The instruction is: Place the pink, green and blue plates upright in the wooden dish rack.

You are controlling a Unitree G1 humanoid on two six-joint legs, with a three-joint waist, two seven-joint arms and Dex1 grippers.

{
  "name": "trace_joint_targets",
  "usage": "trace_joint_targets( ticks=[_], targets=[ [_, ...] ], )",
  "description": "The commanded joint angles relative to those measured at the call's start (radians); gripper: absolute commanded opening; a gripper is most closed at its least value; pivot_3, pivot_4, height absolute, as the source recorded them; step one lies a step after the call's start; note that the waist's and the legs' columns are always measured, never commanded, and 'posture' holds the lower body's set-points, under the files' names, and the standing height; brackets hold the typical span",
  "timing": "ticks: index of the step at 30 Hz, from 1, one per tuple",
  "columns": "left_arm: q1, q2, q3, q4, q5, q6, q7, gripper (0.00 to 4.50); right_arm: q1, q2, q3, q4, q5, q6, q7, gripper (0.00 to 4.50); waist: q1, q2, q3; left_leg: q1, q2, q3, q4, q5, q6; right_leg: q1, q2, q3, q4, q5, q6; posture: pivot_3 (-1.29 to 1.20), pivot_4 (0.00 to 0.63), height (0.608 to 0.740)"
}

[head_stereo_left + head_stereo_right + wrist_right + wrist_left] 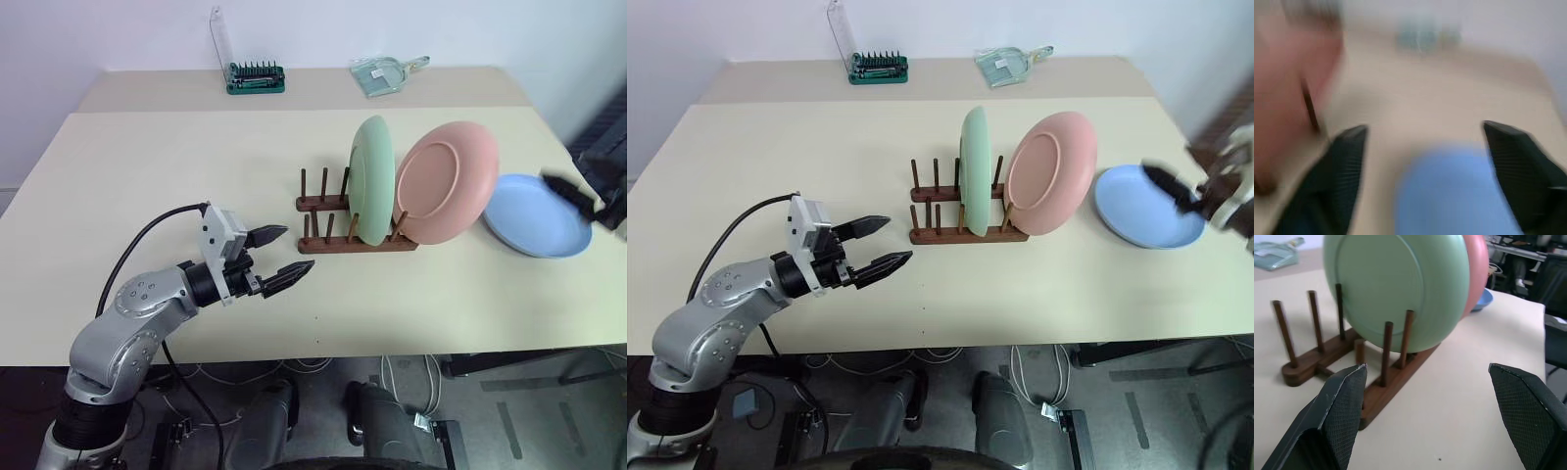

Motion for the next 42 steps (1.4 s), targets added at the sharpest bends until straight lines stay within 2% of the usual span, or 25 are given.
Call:
trace_joint_targets(
  ticks=[1, 3, 10, 14, 15, 17, 23, 31, 36, 40, 42],
  targets=[
    [-0.019, 0.003, -0.001, -0.016, -0.012, -0.010, -0.012, 4.10, 0.004, -0.045, 0.098, 0.067, -0.169, -0.125, 0.036, 4.43, -0.005, 0.004, 0.000, 0.001, 0.000, 0.001, 0.000, 0.000, 0.000, 0.000, 0.000, 0.001, 0.001, 0.000, 0.000, 0.00, 0.150, 0.740],
    [-0.021, 0.003, -0.005, -0.017, -0.011, -0.009, -0.014, 4.10, -0.016, -0.025, 0.163, 0.134, -0.243, -0.187, 0.041, 4.43, -0.006, 0.005, -0.001, 0.001, 0.001, 0.002, 0.001, 0.000, 0.000, 0.000, 0.000, 0.001, 0.001, 0.001, -0.001, 0.00, 0.150, 0.740],
    [-0.018, 0.004, -0.005, -0.024, -0.006, -0.008, -0.009, 4.10, -0.099, 0.002, 0.272, 0.286, -0.363, -0.278, 0.067, 4.43, 0.001, 0.006, -0.001, 0.001, 0.001, 0.002, 0.003, 0.000, 0.000, 0.000, 0.001, 0.001, 0.002, 0.001, -0.001, 0.00, 0.150, 0.740],
    [-0.002, 0.002, -0.002, -0.043, -0.012, -0.003, 0.002, 4.10, -0.200, 0.047, 0.348, 0.452, -0.468, -0.341, 0.009, 4.43, 0.001, 0.006, -0.001, 0.001, 0.001, 0.002, 0.004, 0.000, 0.000, 0.001, 0.001, 0.000, 0.002, 0.001, -0.001, 0.00, 0.150, 0.740],
    [0.001, 0.002, -0.001, -0.046, -0.013, -0.002, 0.004, 4.10, -0.217, 0.054, 0.360, 0.481, -0.490, -0.356, -0.004, 3.92, 0.001, 0.006, -0.001, 0.001, 0.001, 0.002, 0.004, 0.000, 0.000, 0.001, 0.001, 0.000, 0.002, 0.001, -0.001, 0.00, 0.150, 0.740],
    [0.004, 0.003, 0.000, -0.050, -0.013, -0.002, 0.008, 4.10, -0.228, 0.062, 0.369, 0.502, -0.507, -0.377, -0.006, 3.20, 0.000, 0.006, -0.001, 0.001, 0.001, 0.002, 0.004, 0.000, 0.000, 0.001, 0.001, 0.001, 0.002, 0.001, -0.001, 0.00, 0.150, 0.740],
    [0.010, 0.002, 0.001, -0.055, -0.018, 0.000, 0.014, 4.10, -0.201, 0.066, 0.345, 0.442, -0.509, -0.382, -0.001, 0.06, 0.001, 0.006, -0.001, 0.001, 0.000, 0.002, 0.004, 0.000, 0.000, 0.001, 0.001, 0.001, 0.002, 0.002, 0.000, 0.00, 0.150, 0.740],
    [0.005, 0.002, -0.001, -0.046, -0.017, -0.003, 0.008, 4.10, -0.191, 0.043, 0.226, 0.211, -0.515, -0.308, -0.135, 0.02, -0.001, 0.007, 0.000, 0.001, 0.001, 0.002, 0.005, 0.000, 0.000, 0.001, 0.001, 0.001, 0.003, 0.002, 0.000, 0.00, 0.150, 0.740],
    [-0.004, -0.003, -0.005, -0.032, -0.014, -0.008, 0.004, 4.10, -0.330, 0.061, 0.154, 0.095, -0.498, -0.314, -0.237, 0.02, -0.001, 0.009, 0.000, 0.001, 0.001, 0.002, 0.005, 0.000, 0.000, 0.000, 0.001, 0.001, 0.003, 0.002, 0.000, 0.00, 0.150, 0.740],
    [-0.015, -0.003, 0.006, -0.003, 0.007, -0.028, 0.006, 4.10, -0.507, 0.111, 0.166, -0.064, -0.401, -0.317, -0.201, 0.02, -0.002, 0.009, 0.000, 0.001, 0.001, 0.002, 0.004, 0.000, 0.000, 0.000, 0.002, 0.001, 0.003, 0.002, 0.000, 0.00, 0.150, 0.740],
    [-0.010, 0.003, 0.017, 0.005, 0.017, -0.039, 0.007, 4.10, -0.561, 0.162, 0.186, -0.164, -0.284, -0.246, -0.142, 0.02, -0.001, 0.009, 0.000, 0.001, 0.001, 0.002, 0.004, 0.000, 0.000, 0.000, 0.002, 0.001, 0.003, 0.002, 0.000, 0.00, 0.150, 0.740]
  ],
)
